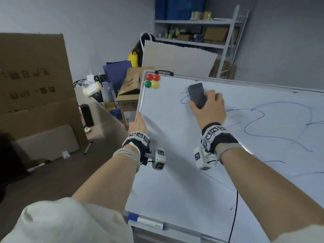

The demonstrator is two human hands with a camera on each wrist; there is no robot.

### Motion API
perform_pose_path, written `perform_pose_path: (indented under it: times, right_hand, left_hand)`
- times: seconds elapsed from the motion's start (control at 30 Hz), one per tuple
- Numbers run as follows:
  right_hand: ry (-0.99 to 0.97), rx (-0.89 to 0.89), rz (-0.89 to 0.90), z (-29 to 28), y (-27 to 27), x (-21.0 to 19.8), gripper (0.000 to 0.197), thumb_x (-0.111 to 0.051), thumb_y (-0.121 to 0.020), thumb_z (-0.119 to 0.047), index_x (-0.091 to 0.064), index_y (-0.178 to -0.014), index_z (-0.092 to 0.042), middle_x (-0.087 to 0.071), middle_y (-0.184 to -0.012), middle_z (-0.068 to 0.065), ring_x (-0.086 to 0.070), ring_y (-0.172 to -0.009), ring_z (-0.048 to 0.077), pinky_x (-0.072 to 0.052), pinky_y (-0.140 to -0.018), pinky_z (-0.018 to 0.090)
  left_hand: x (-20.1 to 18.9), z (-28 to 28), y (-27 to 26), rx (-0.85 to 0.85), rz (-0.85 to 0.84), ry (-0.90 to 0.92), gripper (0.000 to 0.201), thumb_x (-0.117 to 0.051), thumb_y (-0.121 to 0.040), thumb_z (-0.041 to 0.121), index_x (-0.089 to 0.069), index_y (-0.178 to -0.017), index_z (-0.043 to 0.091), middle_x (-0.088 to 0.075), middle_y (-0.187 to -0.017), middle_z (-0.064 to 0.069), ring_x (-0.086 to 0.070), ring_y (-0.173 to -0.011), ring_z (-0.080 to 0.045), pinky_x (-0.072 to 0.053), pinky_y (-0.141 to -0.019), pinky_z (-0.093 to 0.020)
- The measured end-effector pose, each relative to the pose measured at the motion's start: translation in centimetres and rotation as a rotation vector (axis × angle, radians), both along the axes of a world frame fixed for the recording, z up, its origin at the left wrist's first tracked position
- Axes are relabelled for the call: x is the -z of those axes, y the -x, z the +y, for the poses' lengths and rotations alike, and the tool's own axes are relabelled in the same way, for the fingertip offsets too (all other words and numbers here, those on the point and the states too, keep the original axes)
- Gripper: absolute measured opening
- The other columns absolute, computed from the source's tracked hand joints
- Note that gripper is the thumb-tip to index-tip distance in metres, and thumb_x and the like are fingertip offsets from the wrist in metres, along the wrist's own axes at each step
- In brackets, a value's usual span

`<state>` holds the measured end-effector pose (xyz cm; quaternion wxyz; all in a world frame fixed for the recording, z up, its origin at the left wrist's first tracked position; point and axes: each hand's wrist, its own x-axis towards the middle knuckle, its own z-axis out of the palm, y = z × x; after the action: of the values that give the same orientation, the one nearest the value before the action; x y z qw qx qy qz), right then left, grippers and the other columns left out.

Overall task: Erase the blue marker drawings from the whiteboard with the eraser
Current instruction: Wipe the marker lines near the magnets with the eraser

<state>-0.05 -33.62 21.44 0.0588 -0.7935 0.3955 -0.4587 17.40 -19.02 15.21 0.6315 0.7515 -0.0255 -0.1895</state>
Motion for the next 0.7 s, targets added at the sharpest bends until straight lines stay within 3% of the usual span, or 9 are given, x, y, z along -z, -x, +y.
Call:
perform_pose_path:
  times: [0.13, 0.23, 0.33, 0.4, 0.53, 0.6, 0.7]
  right_hand:
    - [0.010, -0.082, 0.073, -0.1, -2.1, -1.9, 0.049, -0.073, -0.076, -0.048, -0.052, -0.113, -0.023, -0.049, -0.111, 0.005, -0.048, -0.104, 0.028, -0.046, -0.069, 0.035]
    - [0.090, -0.228, 0.221, 1.9, -4.1, -0.6, 0.050, -0.074, -0.076, -0.049, -0.055, -0.115, -0.025, -0.046, -0.109, 0.004, -0.046, -0.102, 0.025, -0.044, -0.073, 0.034]
    - [0.150, -0.275, 0.359, 3.1, -5.4, 0.1, 0.049, -0.072, -0.080, -0.050, -0.055, -0.118, -0.024, -0.048, -0.111, 0.005, -0.047, -0.102, 0.025, -0.045, -0.074, 0.034]
    - [0.123, -0.194, 0.312, 1.9, -4.7, -1.1, 0.048, -0.069, -0.081, -0.050, -0.053, -0.118, -0.023, -0.049, -0.112, 0.007, -0.050, -0.101, 0.028, -0.042, -0.071, 0.034]
    - [0.012, 0.058, 0.041, -2.5, -0.8, -2.8, 0.048, -0.069, -0.079, -0.049, -0.053, -0.115, -0.023, -0.050, -0.114, 0.008, -0.051, -0.103, 0.030, -0.036, -0.066, 0.032]
    - [0.004, 0.077, 0.009, -2.6, -0.1, -2.2, 0.048, -0.070, -0.077, -0.049, -0.052, -0.113, -0.024, -0.049, -0.111, 0.007, -0.051, -0.102, 0.030, -0.037, -0.065, 0.032]
    - [-0.010, -0.041, 0.067, 0.0, -0.8, 0.5, 0.049, -0.071, -0.075, -0.051, -0.051, -0.112, -0.025, -0.047, -0.109, 0.005, -0.052, -0.097, 0.028, -0.040, -0.065, 0.031]
  left_hand:
    - [-1.3, -0.3, -1.4, -0.002, -0.068, 0.035, 0.067, -0.037, -0.101, 0.054, -0.041, -0.149, 0.008, -0.043, -0.153, -0.016, -0.041, -0.140, -0.037, -0.027, -0.119, -0.040]
    - [-0.8, 0.0, -2.4, 0.056, -0.072, 0.040, 0.058, -0.028, -0.108, 0.041, -0.040, -0.149, 0.002, -0.040, -0.154, -0.020, -0.038, -0.141, -0.037, -0.028, -0.117, -0.038]
    - [-0.1, -0.1, -2.7, 0.069, -0.068, 0.071, 0.053, -0.031, -0.108, 0.037, -0.049, -0.142, 0.001, -0.048, -0.146, -0.023, -0.045, -0.133, -0.036, -0.032, -0.111, -0.036]
    - [-0.1, -0.3, -2.6, 0.047, -0.069, 0.070, 0.052, -0.034, -0.106, 0.039, -0.051, -0.140, 0.002, -0.049, -0.144, -0.022, -0.046, -0.132, -0.036, -0.031, -0.111, -0.037]
    - [0.2, -1.0, -1.9, 0.071, -0.121, 0.010, 0.049, -0.032, -0.107, 0.034, -0.048, -0.142, 0.004, -0.048, -0.144, -0.022, -0.045, -0.132, -0.037, -0.032, -0.113, -0.041]
    - [0.5, -1.3, -1.9, 0.045, -0.117, 0.017, 0.051, -0.034, -0.105, 0.041, -0.052, -0.139, 0.006, -0.051, -0.142, -0.021, -0.046, -0.129, -0.039, -0.033, -0.115, -0.045]
    - [1.0, -1.6, -2.2, -0.059, -0.093, 0.017, 0.060, -0.035, -0.099, 0.056, -0.057, -0.133, 0.012, -0.053, -0.140, -0.020, -0.045, -0.129, -0.041, -0.030, -0.115, -0.050]
